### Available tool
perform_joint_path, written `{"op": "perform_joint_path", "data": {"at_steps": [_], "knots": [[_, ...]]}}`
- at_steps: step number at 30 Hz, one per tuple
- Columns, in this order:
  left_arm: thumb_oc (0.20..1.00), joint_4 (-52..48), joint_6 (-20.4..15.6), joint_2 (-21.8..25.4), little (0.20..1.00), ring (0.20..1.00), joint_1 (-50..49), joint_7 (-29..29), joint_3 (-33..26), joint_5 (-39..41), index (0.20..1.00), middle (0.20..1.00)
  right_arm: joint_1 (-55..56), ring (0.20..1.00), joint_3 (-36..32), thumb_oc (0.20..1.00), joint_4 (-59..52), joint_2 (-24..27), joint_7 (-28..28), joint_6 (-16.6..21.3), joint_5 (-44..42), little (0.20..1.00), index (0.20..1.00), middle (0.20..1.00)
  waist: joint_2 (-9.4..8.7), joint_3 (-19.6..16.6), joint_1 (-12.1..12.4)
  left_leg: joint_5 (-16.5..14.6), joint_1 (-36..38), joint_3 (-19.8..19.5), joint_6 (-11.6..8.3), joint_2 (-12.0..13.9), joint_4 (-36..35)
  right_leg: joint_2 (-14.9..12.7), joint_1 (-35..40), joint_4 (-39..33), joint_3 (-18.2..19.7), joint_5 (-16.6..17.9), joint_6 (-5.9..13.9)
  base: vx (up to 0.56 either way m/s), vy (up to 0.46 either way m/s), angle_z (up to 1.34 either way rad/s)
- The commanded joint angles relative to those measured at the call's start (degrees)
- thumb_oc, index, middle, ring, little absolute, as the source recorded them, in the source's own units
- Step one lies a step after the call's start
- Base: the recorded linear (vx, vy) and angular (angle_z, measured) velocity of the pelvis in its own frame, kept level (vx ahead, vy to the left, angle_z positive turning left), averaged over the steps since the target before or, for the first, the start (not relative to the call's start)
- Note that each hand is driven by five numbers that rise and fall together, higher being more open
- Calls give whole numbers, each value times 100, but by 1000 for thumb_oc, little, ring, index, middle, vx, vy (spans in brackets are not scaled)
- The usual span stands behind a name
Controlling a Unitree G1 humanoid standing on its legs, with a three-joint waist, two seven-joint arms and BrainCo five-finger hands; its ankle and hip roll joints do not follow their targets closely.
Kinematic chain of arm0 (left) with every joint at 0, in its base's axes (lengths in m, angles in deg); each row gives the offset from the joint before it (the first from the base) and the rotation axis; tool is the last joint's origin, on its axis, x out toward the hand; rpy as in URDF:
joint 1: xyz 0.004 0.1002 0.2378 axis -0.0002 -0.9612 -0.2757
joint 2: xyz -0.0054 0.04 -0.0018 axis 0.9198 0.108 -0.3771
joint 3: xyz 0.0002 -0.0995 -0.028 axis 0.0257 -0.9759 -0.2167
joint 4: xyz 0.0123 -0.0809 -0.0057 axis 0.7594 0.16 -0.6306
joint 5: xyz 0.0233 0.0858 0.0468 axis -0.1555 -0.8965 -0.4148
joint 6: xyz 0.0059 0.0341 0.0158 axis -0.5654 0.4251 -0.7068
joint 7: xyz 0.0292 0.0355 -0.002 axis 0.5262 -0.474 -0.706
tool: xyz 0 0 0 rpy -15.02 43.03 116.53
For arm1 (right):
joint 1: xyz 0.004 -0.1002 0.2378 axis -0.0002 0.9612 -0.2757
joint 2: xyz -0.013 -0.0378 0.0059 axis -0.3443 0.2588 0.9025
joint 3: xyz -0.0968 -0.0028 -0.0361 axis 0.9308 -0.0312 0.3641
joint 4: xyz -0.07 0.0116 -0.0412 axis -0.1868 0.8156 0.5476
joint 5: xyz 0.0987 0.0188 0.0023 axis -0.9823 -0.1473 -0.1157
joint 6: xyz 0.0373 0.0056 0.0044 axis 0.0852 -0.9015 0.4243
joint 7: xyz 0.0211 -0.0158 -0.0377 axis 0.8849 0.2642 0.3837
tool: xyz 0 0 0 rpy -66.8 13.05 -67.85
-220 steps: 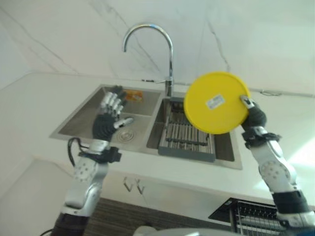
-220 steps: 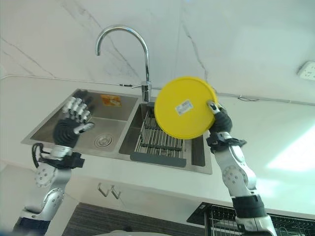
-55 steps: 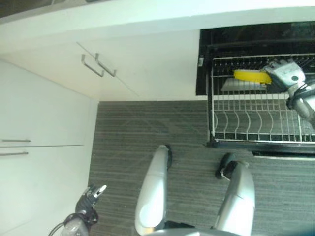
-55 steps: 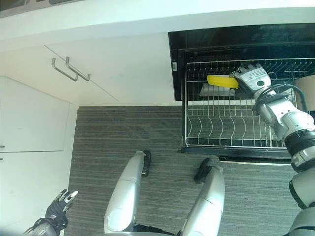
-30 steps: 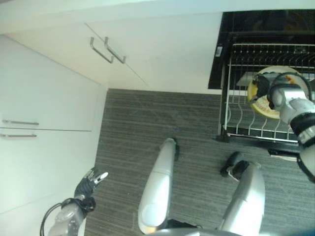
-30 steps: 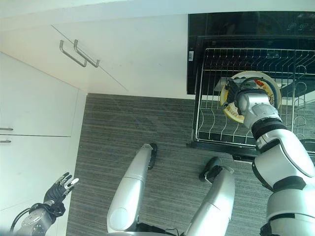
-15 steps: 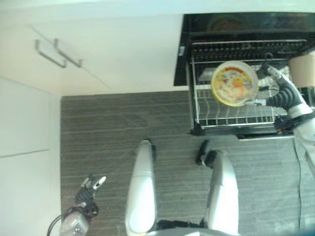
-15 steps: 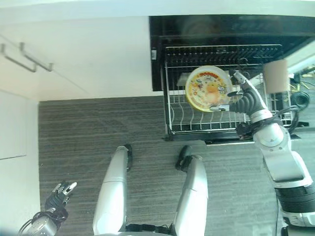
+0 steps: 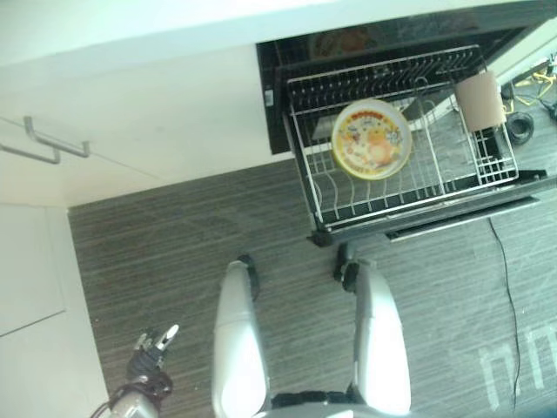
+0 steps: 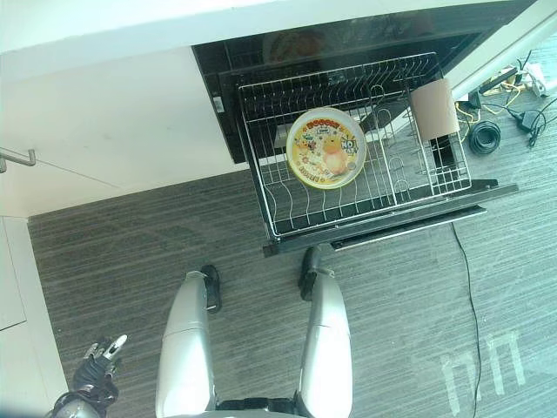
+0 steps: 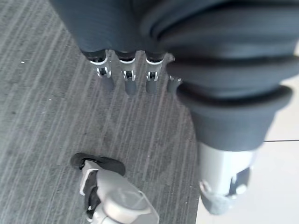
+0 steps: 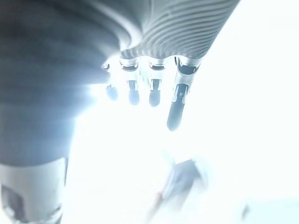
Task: Place the dishes in the dishwasher.
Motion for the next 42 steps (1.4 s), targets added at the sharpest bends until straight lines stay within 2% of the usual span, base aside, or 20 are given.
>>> {"op": "perform_joint_path", "data": {"at_steps": [1,2,3,5,7,8,9,11,12,13,14,15,16,18,20,22,26,33,37,42], "knots": [[1000,28,-3,170,1000,1000,-443,-32,-80,-26,1000,1000,-301,489,525,489,54,-244,-964,571,517,489,489,489,248,-103,37,173,-145,-156,-17,149,-97,-161,54,853,148,-600,9,-54,30,11],[1000,100,-53,126,1000,1000,-456,34,-130,-106,1000,1000,-252,200,622,200,399,-427,-1220,915,179,200,200,200,269,-112,26,165,-149,-134,-35,161,-95,-177,35,844,162,-605,17,-37,3,-1],[1000,148,-99,111,1000,1000,-454,61,-134,-130,1000,1000,-261,200,682,200,567,-489,-1256,1038,56,200,200,200,274,-121,22,168,-149,-125,-46,166,-102,-178,32,833,168,-603,17,-37,3,-3],[1000,359,-240,35,1000,1000,-341,95,-93,-148,1000,1000,-418,200,1152,200,1398,-902,-1223,1613,-666,200,200,200,354,-137,15,192,-210,-96,-77,134,-103,-203,-51,821,209,-593,-7,-41,19,-4],[1000,422,-224,36,1000,1000,-218,55,-26,-159,1000,1000,-578,200,1482,200,1922,-1120,-1074,2113,-1212,200,200,200,402,-151,33,209,-259,-88,-78,111,-87,-218,-107,828,223,-576,-22,-26,-3,5],[1000,387,-57,75,1000,1000,17,-226,166,-103,1000,1000,-814,200,1754,200,2252,-1263,-782,2399,-1811,200,200,200,429,-187,38,234,-319,-95,-78,76,-67,-217,-166,829,254,-536,-17,5,-17,6],[1000,414,102,126,1000,1000,240,-413,258,-95,1000,1000,-1013,200,1887,200,2391,-1262,-651,2390,-2104,200,200,200,431,-212,37,227,-354,-105,-81,52,-17,-208,-214,865,272,-539,-31,31,-22,4],[1000,753,409,205,1000,1000,933,-816,434,-84,1000,1000,-1680,200,2250,200,2750,-1268,8,2250,-3348,200,200,200,433,-304,29,195,-481,-144,-95,5,167,-190,-389,1060,297,-575,-74,57,-48,8],[1000,1013,587,276,1000,1000,1389,-1061,598,31,1000,1000,-2173,200,2591,200,2941,-1330,496,2027,-3740,200,200,200,456,-372,23,188,-550,-165,-99,-16,291,-188,-490,1201,301,-597,-100,50,-39,3],[1000,1029,585,277,1000,1000,1412,-1063,593,35,1000,1000,-2199,200,2595,200,2964,-1320,509,2032,-3753,200,200,200,454,-362,19,183,-560,-166,-99,-16,301,-189,-501,1212,304,-602,-100,61,-9,-3],[1000,1210,692,261,1000,1000,1718,-1288,776,148,1000,1000,-2577,200,2983,200,2972,-1358,984,1781,-3852,200,200,200,498,-436,2,183,-620,-175,-94,-26,407,-177,-593,1341,323,-631,-141,45,8,-6],[1000,1241,712,255,1000,1000,1761,-1321,796,172,1000,1000,-2632,200,3038,200,2966,-1362,1141,1701,-3952,200,200,200,505,-448,-6,178,-639,-179,-95,-27,433,-175,-615,1367,331,-640,-148,68,10,-5],[1000,1346,862,226,1000,1000,1992,-1521,946,276,1000,1000,-2898,200,3321,200,2971,-1419,1568,1559,-4316,200,200,200,550,-515,-24,197,-694,-172,-101,-12,455,-169,-696,1453,361,-666,-171,39,-8,-8],[1000,1384,976,158,1000,1000,2132,-1684,1027,241,1000,1000,-3029,200,3452,200,2967,-1534,1966,1562,-4607,200,200,200,579,-574,-25,229,-724,-164,-101,-26,426,-179,-762,1528,372,-690,-183,32,-50,-7],[1000,1519,913,84,1000,1000,2221,-1850,1112,239,1000,1000,-3147,200,3580,200,2989,-1679,2381,1579,-5006,200,200,200,595,-622,-34,253,-768,-183,-93,-54,456,-200,-818,1615,373,-708,-201,53,-66,-2],[1000,1565,949,24,1000,1000,2278,-2033,1155,255,1000,1000,-3264,200,3685,200,2955,-1820,2546,1611,-4913,200,200,200,625,-657,-35,249,-813,-211,-78,-89,543,-216,-885,1747,394,-736,-219,87,-42,13],[1000,1485,1114,-69,1000,1000,2327,-2291,1330,183,1000,1000,-3716,200,3806,200,2534,-1838,2570,1282,-4885,200,200,200,687,-703,-4,215,-941,-291,-62,-128,752,-245,-1053,2021,458,-808,-254,63,-44,10],[1000,1623,1222,-225,1000,1000,2425,-2370,1482,55,1000,1000,-4507,200,4029,200,2285,-1675,2586,777,-4344,200,200,200,683,-745,49,239,-950,-346,-62,-143,842,-270,-1069,2175,470,-876,-291,57,-30,-8],[1000,1826,1521,-122,1000,1000,2448,-2438,1665,-33,1000,1000,-5856,200,4435,200,2458,-1107,2855,404,-3935,200,200,200,726,-726,292,312,-1029,-429,-90,-131,1002,-357,-1119,2475,402,-1025,-329,88,-127,12],[1000,2079,1791,43,1000,1000,2480,-2481,1823,-141,1000,1000,-7374,200,5274,200,3112,-683,2783,62,-3452,200,200,200,824,-702,627,562,-1162,-517,-159,-129,973,-506,-1208,2755,320,-1156,-393,99,-163,21]]}}
